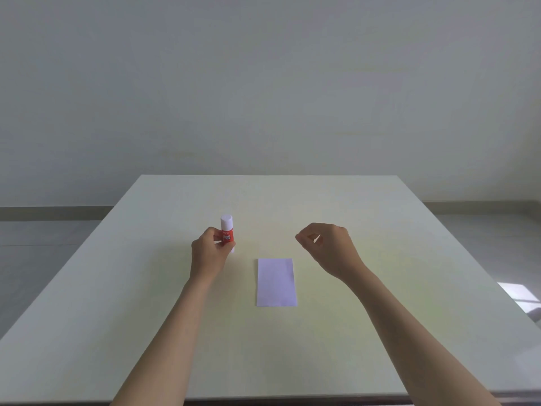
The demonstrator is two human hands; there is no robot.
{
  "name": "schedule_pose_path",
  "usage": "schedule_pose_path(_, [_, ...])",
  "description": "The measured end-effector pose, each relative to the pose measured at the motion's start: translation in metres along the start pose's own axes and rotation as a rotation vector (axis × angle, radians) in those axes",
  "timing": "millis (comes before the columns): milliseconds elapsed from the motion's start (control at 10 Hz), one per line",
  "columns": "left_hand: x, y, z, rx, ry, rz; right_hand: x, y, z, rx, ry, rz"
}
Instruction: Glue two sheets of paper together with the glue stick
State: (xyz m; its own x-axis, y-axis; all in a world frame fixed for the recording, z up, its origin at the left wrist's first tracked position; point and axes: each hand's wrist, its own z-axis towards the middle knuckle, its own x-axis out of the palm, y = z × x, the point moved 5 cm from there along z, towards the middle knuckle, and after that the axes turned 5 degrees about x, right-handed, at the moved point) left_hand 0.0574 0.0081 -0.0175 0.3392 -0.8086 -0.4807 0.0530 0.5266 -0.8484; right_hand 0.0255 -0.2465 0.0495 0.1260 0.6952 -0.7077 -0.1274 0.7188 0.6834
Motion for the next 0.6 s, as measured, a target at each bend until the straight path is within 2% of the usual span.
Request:
schedule_pose_path(400, [0.003, 0.008, -0.003, -0.011, -0.005, -0.013, 0.003, -0.005, -0.008, 0.038, 0.035, 0.002])
schedule_pose_path(600, [0.002, 0.007, -0.005, -0.046, 0.048, -0.053, 0.004, -0.001, -0.018, 0.03, 0.028, 0.039])
